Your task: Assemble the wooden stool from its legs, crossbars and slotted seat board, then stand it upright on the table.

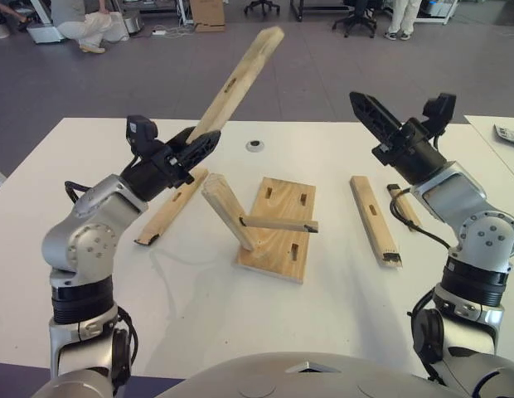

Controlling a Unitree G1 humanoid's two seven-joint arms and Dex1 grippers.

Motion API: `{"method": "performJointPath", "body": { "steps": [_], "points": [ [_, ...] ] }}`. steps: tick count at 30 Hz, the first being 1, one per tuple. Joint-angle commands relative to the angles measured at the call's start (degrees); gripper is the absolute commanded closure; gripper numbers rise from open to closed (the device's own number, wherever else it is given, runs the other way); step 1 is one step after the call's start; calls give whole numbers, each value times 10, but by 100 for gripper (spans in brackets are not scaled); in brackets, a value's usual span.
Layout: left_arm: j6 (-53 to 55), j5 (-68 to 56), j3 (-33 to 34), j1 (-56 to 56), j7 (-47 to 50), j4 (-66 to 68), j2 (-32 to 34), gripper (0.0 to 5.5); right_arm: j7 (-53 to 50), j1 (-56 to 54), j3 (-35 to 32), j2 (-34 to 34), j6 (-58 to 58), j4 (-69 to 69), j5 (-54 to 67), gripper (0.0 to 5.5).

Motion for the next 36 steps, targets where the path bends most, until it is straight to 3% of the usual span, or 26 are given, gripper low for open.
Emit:
{"method": "performJointPath", "body": {
  "steps": [1,5,12,28,32,36],
  "points": [
    [71,-157,30,-66,-5,9,37,343,15,-77,10,-1,6,20,96,80],
    [110,-243,15,-79,-9,14,58,343,1,-115,21,7,-2,77,150,11],
    [127,-241,-13,-51,-52,11,85,343,-12,-140,42,6,3,92,188,10],
    [113,-252,1,-35,-71,23,88,343,-1,-119,66,-8,2,62,190,331],
    [107,-281,8,-43,-22,38,75,343,3,-130,66,-18,3,61,183,334],
    [7,-289,56,-100,55,81,22,255,-4,-172,54,-43,-29,78,111,342]
  ]
}}
